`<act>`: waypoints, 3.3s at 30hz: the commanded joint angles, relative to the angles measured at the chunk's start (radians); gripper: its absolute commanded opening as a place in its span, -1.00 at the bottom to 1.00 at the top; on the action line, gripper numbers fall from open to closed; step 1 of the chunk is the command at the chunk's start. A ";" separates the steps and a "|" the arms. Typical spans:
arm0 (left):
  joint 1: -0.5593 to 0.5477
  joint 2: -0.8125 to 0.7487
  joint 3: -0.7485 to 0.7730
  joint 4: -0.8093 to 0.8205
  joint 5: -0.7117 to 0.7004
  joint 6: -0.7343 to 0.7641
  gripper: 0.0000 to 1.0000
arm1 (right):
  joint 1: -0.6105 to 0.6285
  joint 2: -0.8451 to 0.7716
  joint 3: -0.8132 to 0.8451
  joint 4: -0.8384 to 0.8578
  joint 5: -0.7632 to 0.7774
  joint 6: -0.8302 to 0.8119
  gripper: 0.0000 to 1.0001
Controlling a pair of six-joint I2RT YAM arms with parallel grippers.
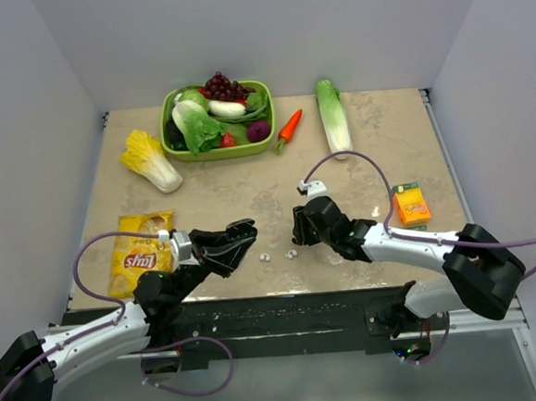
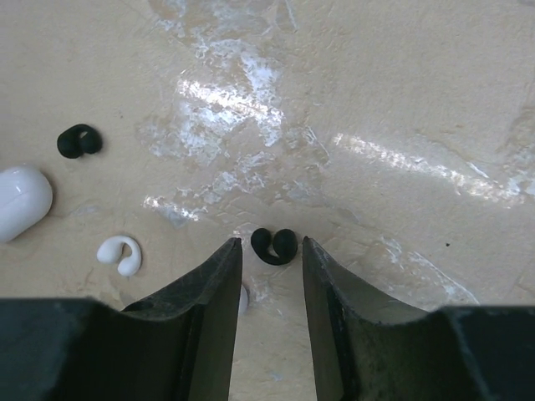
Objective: Insert the wireless bluetooth earbuds into the charging case
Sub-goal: Pick up the earbud from the center of the board.
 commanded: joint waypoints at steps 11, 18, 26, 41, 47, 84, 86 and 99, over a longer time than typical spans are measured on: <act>-0.007 0.016 -0.108 0.061 -0.003 -0.002 -1.00 | 0.000 0.049 -0.003 0.045 -0.048 0.031 -0.26; -0.007 0.027 -0.109 0.065 0.006 -0.004 -1.00 | 0.000 0.108 -0.001 0.059 -0.060 0.040 -0.31; -0.007 0.040 -0.112 0.072 0.009 0.001 -1.00 | 0.000 0.138 -0.007 0.075 -0.055 0.032 -0.33; -0.007 0.034 -0.128 0.072 0.015 -0.001 -1.00 | -0.002 0.221 0.071 0.050 -0.051 -0.029 -0.07; -0.007 0.056 -0.122 0.093 0.018 0.001 -1.00 | -0.008 0.191 0.097 0.016 -0.043 -0.028 0.04; -0.007 0.094 -0.151 0.153 0.028 -0.038 -1.00 | 0.073 0.095 0.069 -0.032 -0.124 -0.051 -0.18; -0.007 0.096 -0.154 0.154 0.026 -0.038 -1.00 | 0.073 0.105 0.077 -0.032 -0.121 -0.052 -0.17; -0.007 0.132 -0.163 0.191 0.026 -0.044 -1.00 | 0.072 0.118 0.099 -0.004 -0.117 -0.075 -0.17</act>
